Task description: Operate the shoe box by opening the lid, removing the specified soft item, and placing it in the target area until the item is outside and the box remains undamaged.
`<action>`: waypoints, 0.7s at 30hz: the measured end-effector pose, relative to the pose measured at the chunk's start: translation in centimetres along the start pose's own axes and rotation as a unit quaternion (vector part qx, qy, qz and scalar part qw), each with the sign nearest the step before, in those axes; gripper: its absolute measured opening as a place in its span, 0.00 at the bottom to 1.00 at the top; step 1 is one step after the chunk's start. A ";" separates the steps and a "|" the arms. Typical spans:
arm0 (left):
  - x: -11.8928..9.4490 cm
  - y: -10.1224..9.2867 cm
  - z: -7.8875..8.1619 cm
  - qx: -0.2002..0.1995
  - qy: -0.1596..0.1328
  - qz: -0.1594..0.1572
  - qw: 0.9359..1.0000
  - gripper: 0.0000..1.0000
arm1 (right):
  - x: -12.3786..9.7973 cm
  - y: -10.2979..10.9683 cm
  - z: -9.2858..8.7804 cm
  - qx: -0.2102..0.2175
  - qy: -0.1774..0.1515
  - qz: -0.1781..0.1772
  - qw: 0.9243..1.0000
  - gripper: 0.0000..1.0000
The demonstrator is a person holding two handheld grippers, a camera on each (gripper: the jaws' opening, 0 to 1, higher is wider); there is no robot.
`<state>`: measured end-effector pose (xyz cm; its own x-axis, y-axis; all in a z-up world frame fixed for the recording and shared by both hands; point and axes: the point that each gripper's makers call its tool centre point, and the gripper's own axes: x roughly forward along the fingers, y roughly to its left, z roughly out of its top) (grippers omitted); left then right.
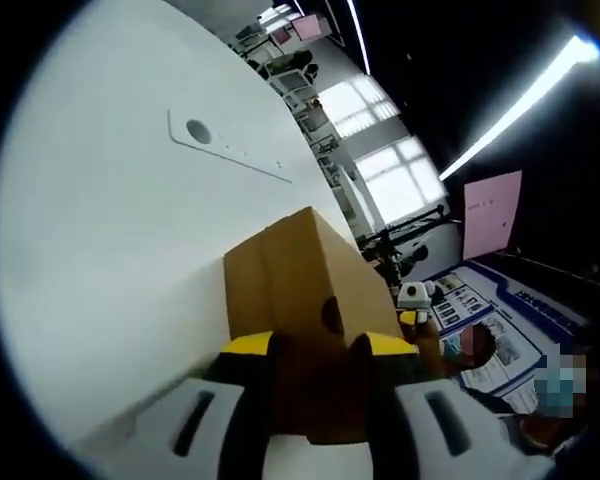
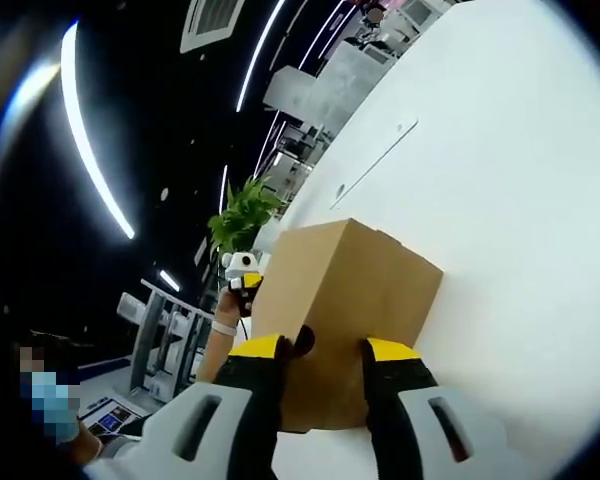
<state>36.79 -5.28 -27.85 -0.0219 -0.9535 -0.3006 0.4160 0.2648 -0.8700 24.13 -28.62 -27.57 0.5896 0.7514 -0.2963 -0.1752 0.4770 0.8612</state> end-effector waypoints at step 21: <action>-0.3 -0.8 -2.0 -0.003 -0.034 0.000 0.999 0.33 | 0.5 -0.6 1.3 -0.003 0.008 0.008 1.000 0.30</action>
<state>34.61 -4.89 -27.84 0.0391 -0.9611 -0.2734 0.4101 0.2649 -0.8727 25.55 -29.11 -27.66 0.5738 0.7662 -0.2894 -0.1889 0.4676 0.8635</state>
